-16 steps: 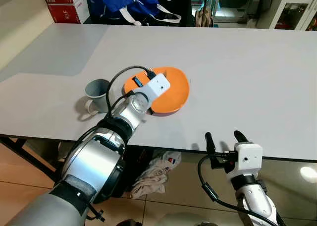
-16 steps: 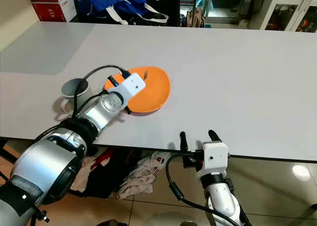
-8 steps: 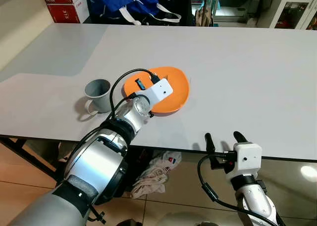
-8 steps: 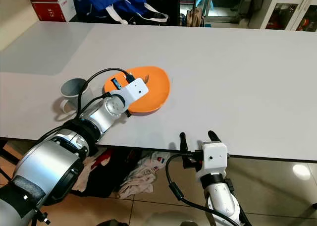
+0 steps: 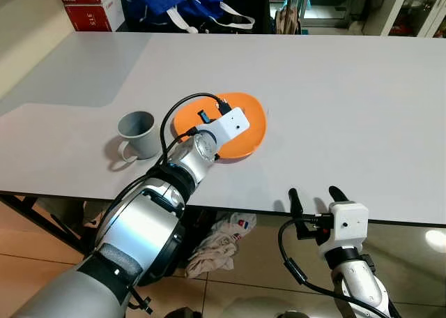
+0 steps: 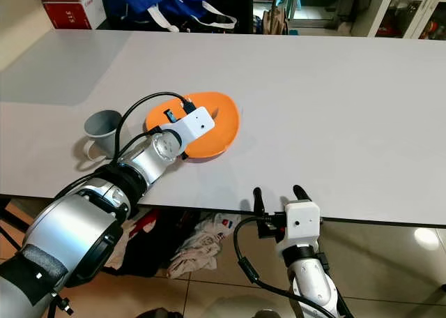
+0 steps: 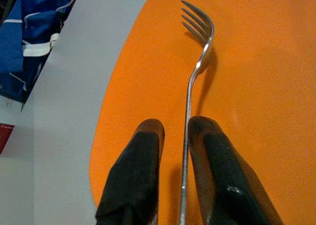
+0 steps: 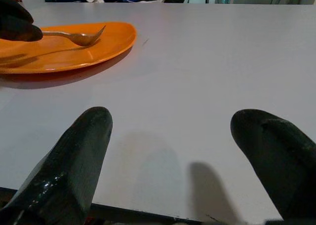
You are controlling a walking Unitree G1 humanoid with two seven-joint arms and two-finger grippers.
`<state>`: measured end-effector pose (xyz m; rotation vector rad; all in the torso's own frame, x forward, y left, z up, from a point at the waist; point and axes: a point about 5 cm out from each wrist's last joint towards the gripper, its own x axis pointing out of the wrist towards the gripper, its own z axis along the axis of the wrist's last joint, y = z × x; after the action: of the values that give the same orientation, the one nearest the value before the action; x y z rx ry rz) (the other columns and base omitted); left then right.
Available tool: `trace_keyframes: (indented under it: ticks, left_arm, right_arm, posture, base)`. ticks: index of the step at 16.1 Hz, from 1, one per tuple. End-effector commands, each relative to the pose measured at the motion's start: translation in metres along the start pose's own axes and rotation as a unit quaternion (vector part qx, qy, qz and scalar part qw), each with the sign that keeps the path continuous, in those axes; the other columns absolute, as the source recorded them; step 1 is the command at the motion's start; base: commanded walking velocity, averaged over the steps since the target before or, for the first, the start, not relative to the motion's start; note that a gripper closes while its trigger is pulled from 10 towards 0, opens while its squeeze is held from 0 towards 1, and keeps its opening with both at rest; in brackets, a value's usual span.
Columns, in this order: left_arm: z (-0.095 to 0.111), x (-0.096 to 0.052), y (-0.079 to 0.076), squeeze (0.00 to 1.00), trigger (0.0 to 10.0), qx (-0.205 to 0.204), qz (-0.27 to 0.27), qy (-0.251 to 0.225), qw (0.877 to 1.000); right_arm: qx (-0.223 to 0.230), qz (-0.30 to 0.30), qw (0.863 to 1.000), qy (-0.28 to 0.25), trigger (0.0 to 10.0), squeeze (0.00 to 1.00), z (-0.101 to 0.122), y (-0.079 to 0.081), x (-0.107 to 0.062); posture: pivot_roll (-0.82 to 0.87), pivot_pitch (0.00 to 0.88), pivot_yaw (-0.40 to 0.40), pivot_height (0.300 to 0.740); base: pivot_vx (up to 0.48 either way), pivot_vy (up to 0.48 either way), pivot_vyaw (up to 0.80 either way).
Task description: Setting the table
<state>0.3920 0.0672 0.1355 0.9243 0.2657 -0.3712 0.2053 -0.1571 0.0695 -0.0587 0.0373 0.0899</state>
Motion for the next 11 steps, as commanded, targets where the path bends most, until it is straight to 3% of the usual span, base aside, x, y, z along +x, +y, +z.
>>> trace_keyframes:
  ticks: [1,6,9,10,11]
  left_arm:
    - [0.002,0.000,0.002,1.00,10.0,0.007,0.006,0.003,1.000]
    - [0.004,0.000,-0.004,1.00,10.0,-0.005,-0.007,0.003,1.000]
    - [0.005,0.000,-0.012,1.00,10.0,-0.031,-0.025,0.004,0.999]
    - [0.008,0.000,-0.014,1.00,10.0,-0.066,-0.035,0.000,0.997]
    - [0.018,0.000,-0.012,0.00,10.0,-0.111,-0.036,-0.017,0.993]
  right_arm:
    - [-0.001,-0.002,1.000,0.004,10.0,0.00,-0.002,0.000,-0.002]
    - [-0.002,0.000,1.000,0.003,10.0,0.00,0.001,0.002,-0.003]
    - [-0.003,0.000,1.000,0.003,10.0,0.00,0.001,0.001,-0.003]
    - [-0.003,0.001,1.000,0.003,10.0,0.00,0.001,0.001,-0.003]
    - [-0.004,0.002,1.000,0.004,10.0,0.00,0.001,0.000,-0.003]
  posture:
    - [-0.20,0.041,0.088,0.736]
    - [-0.20,0.044,0.088,0.736]
    - [-0.20,0.044,0.086,0.736]
    - [-0.20,0.044,0.085,0.736]
    - [-0.20,0.044,0.085,0.736]
  base:
    - [0.000,0.000,0.00]
    - [0.000,0.000,0.00]
    - [0.000,0.000,0.00]
    - [0.000,0.000,0.00]
    - [0.000,0.000,0.00]
